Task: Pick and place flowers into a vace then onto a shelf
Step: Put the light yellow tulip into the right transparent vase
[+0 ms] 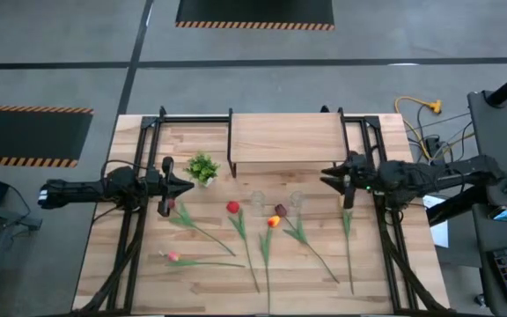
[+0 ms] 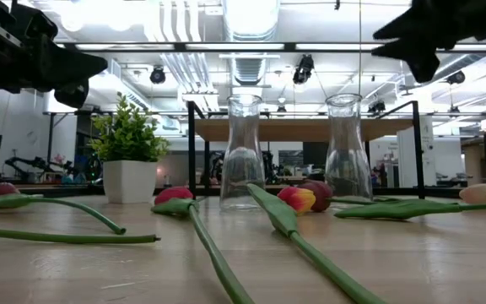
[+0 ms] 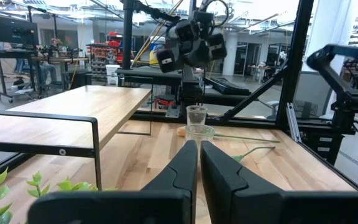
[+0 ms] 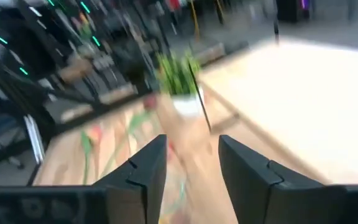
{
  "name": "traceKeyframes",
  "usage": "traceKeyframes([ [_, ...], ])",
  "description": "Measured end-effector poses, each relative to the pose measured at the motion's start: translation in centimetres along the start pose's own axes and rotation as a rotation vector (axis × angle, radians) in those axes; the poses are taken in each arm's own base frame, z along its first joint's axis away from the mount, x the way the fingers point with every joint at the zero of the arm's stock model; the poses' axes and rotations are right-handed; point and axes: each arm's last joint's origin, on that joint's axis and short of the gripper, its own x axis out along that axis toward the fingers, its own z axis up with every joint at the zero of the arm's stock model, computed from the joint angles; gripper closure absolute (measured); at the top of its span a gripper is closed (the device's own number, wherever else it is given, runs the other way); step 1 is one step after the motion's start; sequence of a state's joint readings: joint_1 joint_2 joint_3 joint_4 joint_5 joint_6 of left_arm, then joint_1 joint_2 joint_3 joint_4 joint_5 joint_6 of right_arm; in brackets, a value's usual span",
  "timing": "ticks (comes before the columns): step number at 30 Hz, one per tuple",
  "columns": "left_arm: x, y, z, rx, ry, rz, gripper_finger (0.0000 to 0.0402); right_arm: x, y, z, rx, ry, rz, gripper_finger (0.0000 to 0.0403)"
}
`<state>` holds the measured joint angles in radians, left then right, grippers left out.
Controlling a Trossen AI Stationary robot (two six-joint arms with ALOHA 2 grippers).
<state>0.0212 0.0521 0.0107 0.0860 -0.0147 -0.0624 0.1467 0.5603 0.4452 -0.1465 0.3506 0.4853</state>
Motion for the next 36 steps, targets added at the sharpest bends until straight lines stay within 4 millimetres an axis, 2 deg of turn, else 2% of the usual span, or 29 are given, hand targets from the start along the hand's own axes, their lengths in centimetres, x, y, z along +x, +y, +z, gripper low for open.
traceKeyframes([
  [9, 0.0, 0.0, 0.0, 0.000, 0.000, 0.000, 0.0398, 2.6, 1.7, 0.0, 0.205, 0.324, -0.234, 0.0259],
  [17, 0.0, 0.0, 0.0, 0.000, 0.000, 0.000, 0.0398, 2.0, 3.4, -0.6, 0.317, 0.567, -0.451, 0.0261],
  [22, 0.0, 0.0, 0.0, 0.000, 0.000, 0.000, 0.0398, 1.3, 4.0, -2.0, 0.359, 0.675, -0.573, 0.0259],
  [26, 0.0, 0.0, 0.0, 0.000, 0.000, 0.000, 0.0398, 1.2, 4.6, -3.6, 0.378, 0.782, -0.624, 0.0238],
  [31, 0.0, 0.0, 0.0, 0.000, 0.001, 0.000, 0.0398, 1.7, 5.5, -5.5, 0.375, 0.865, -0.681, 0.0200],
  [36, 0.0, 0.0, 0.0, 0.000, 0.000, 0.000, 0.0398, 2.4, 5.8, -7.5, 0.357, 0.908, -0.815, 0.0180],
])
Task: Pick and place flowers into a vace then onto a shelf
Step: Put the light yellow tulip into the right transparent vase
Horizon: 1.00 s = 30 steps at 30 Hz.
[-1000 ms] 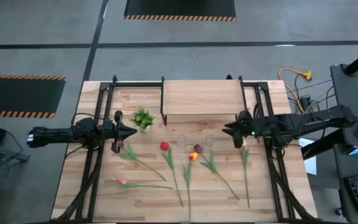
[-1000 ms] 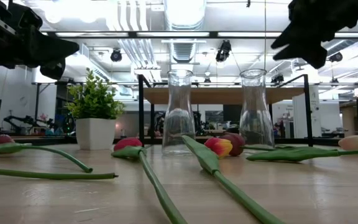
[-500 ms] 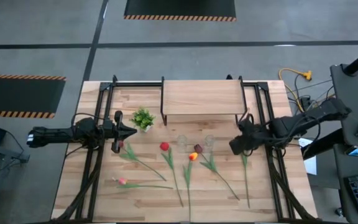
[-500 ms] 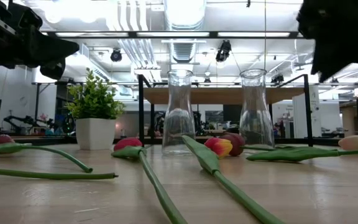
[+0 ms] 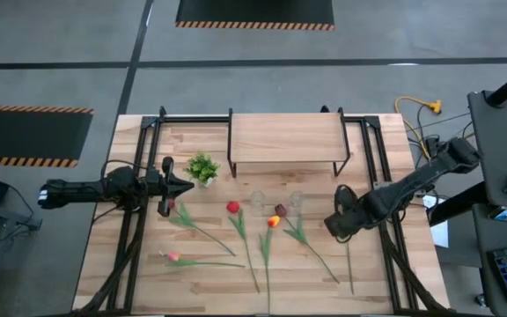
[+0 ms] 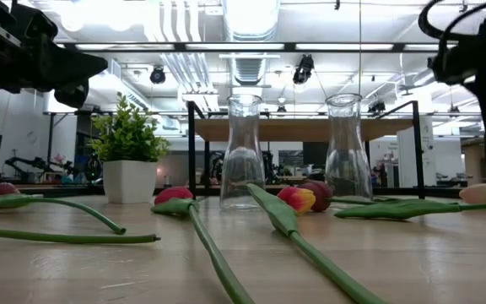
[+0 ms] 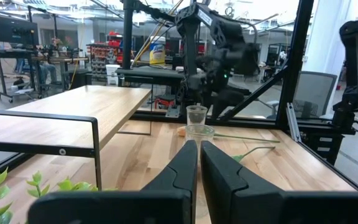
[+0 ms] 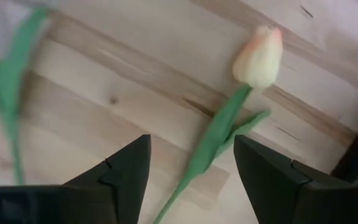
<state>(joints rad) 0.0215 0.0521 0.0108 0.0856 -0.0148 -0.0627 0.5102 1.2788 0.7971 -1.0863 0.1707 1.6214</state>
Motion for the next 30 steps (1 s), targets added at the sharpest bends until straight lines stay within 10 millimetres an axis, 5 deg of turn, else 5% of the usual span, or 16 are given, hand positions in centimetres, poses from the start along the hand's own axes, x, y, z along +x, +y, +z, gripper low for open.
traceKeyframes([
  [19, 0.0, 0.0, 0.0, 0.000, 0.000, 0.000, 0.0398, 5.3, 1.4, -1.4, 0.039, 0.036, -0.306, 0.0179],
  [30, 0.0, 0.0, 0.0, 0.000, 0.000, 0.000, 0.0398, 6.6, 1.2, -1.6, 0.068, 0.042, -0.284, 0.0227],
])
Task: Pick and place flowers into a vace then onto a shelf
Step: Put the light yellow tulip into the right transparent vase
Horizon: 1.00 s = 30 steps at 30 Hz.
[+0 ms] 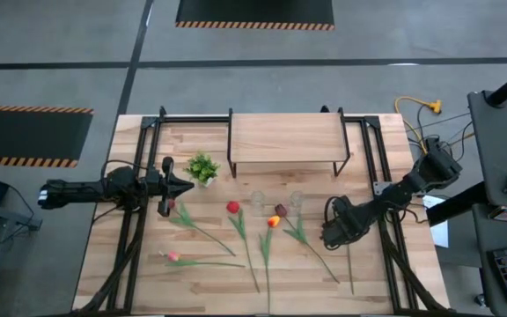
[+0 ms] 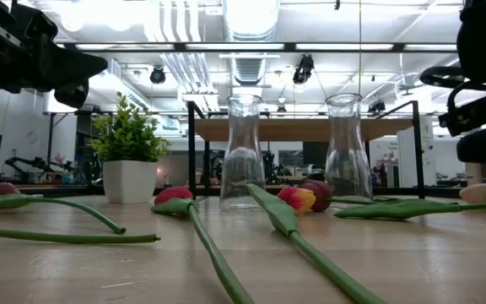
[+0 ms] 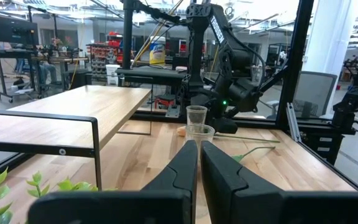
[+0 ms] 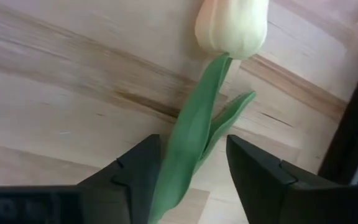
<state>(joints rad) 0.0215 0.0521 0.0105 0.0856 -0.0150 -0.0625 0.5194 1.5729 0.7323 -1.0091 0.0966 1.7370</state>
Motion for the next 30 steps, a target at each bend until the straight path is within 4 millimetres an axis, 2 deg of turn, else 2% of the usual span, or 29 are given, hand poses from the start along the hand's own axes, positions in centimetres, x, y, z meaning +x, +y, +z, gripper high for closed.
traceKeyframes([
  [5, 0.0, 0.0, 0.0, 0.000, 0.000, 0.000, 0.0398, 0.0, -0.2, 0.0, 0.002, 0.014, 0.014, 0.0270],
  [15, 0.0, 0.0, 0.0, 0.000, 0.000, 0.000, 0.0398, 0.1, -0.4, 0.0, -0.012, 0.025, -0.005, 0.0386],
  [22, 0.0, 0.0, 0.0, 0.000, 0.000, 0.000, 0.0398, -0.1, -0.5, 0.0, -0.053, 0.028, 0.008, 0.0391],
  [26, 0.0, 0.0, 0.0, 0.000, 0.000, 0.000, 0.0398, -1.3, -0.9, 0.3, -0.070, -0.005, 0.076, 0.0391],
  [30, 0.0, 0.0, 0.0, 0.000, 0.000, 0.000, 0.0398, -3.2, -1.7, 1.0, -0.065, -0.130, 0.204, 0.0392],
])
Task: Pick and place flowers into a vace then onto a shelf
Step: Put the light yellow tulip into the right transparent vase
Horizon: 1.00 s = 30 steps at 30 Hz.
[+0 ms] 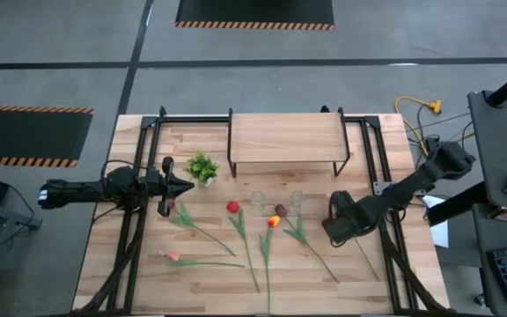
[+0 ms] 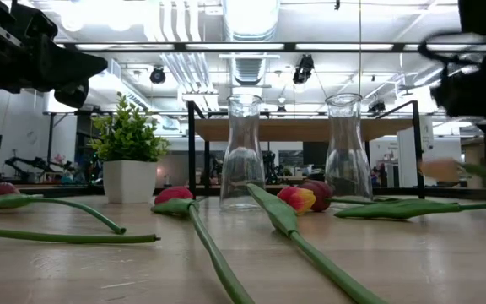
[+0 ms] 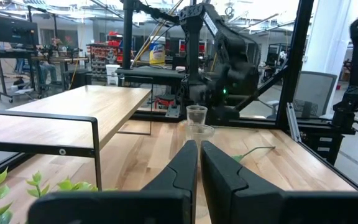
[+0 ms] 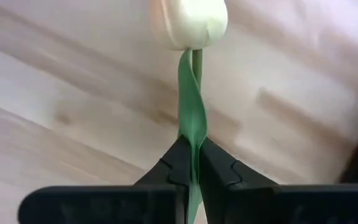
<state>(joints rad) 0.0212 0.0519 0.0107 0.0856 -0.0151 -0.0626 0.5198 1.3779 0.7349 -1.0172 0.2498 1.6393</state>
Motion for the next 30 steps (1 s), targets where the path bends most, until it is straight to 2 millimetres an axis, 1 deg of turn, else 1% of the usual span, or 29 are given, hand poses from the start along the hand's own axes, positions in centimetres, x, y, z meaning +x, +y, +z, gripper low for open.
traceKeyframes([
  [6, 0.0, 0.0, 0.0, 0.000, 0.000, 0.000, 0.0398, -3.4, -1.0, 1.7, -0.074, -0.292, 0.228, 0.0392],
  [11, 0.0, 0.0, 0.0, 0.000, 0.000, 0.000, 0.0398, -6.7, -1.6, 3.1, -0.105, -0.527, 0.420, 0.0392],
  [15, 0.0, 0.0, 0.0, 0.000, 0.000, 0.000, 0.0398, -9.5, -1.5, 4.0, -0.195, -0.733, 0.571, 0.0392],
  [19, 0.0, 0.0, 0.0, 0.000, 0.000, 0.000, 0.0398, -12.4, -1.6, 4.8, -0.278, -0.903, 0.708, 0.0392],
  [21, 0.0, 0.0, 0.0, 0.000, 0.000, 0.000, 0.0398, -13.8, -1.8, 5.2, -0.322, -1.000, 0.746, 0.0392],
  [24, 0.0, 0.0, 0.0, 0.000, 0.000, 0.000, 0.0398, -15.6, -1.8, 5.6, -0.396, -1.164, 0.756, 0.0392],
  [27, 0.0, 0.0, 0.0, 0.000, 0.000, 0.000, 0.0398, -16.9, -1.4, 5.9, -0.422, -1.294, 0.754, 0.0392],
  [30, 0.0, 0.0, 0.0, 0.000, 0.000, 0.000, 0.0398, -17.6, -1.0, 6.1, -0.432, -1.382, 0.742, 0.0392],
])
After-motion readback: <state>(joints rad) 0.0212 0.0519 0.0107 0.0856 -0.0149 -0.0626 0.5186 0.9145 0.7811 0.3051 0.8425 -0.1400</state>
